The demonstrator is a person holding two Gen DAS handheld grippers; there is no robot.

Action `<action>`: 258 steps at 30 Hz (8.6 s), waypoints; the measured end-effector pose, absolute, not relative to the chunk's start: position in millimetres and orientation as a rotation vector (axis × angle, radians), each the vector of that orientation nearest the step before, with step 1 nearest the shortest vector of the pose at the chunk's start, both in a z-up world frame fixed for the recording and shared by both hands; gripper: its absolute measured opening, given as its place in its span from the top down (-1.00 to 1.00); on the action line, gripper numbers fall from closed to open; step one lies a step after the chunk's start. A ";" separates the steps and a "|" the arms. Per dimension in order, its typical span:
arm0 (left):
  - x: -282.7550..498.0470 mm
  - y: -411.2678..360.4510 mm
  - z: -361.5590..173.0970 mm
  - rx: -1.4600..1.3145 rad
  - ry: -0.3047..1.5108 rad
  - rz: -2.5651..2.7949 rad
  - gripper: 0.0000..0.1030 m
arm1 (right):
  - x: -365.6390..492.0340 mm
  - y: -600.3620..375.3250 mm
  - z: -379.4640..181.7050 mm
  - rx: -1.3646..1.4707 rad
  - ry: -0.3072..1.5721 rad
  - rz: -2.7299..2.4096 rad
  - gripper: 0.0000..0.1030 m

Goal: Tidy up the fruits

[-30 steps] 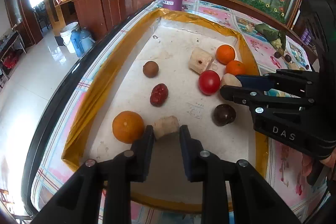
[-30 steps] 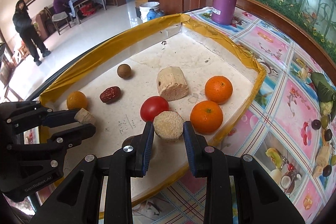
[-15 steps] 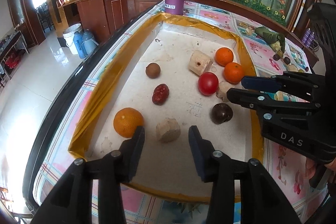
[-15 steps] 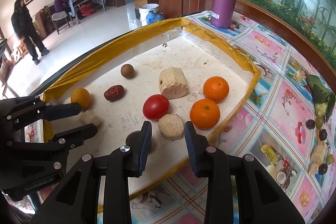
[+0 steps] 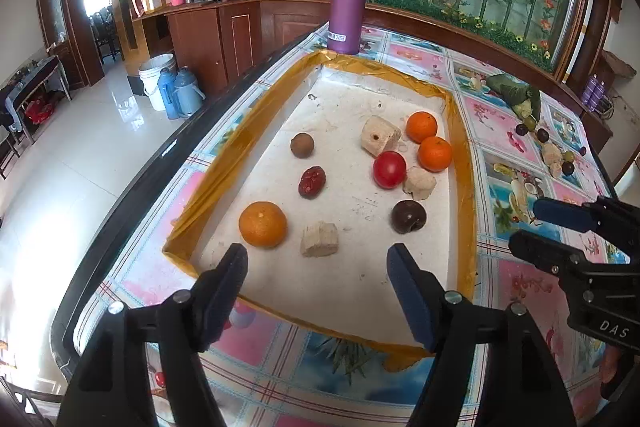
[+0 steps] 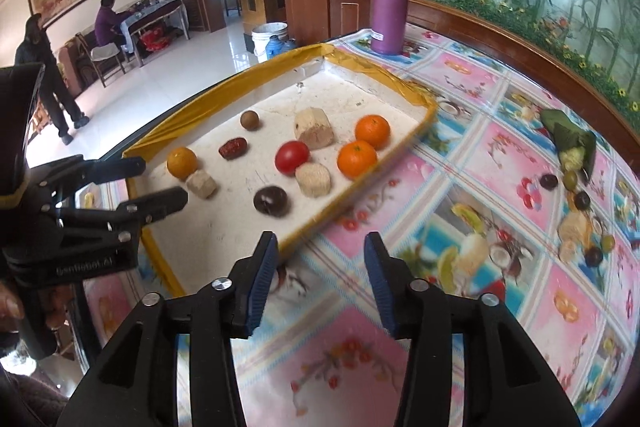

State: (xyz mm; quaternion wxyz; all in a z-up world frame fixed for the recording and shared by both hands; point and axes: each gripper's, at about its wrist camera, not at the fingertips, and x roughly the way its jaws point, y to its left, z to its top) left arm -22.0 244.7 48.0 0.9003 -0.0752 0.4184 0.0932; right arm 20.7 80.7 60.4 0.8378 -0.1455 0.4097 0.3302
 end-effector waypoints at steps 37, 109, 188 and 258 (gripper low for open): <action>34.7 76.2 61.1 0.006 0.897 0.017 -0.91 | 119.3 -120.7 39.3 -0.028 0.883 0.383 -0.25; -38.9 60.6 27.0 -0.052 0.927 0.062 0.31 | 26.9 -68.7 47.5 -0.214 0.939 0.624 0.53; -34.9 127.8 37.4 -0.190 0.987 -0.178 0.30 | 12.8 -19.4 37.7 -0.327 0.939 0.594 0.70; 127.8 294.0 48.9 -0.214 0.963 0.096 0.30 | 163.8 166.9 52.9 -0.321 0.864 0.696 0.60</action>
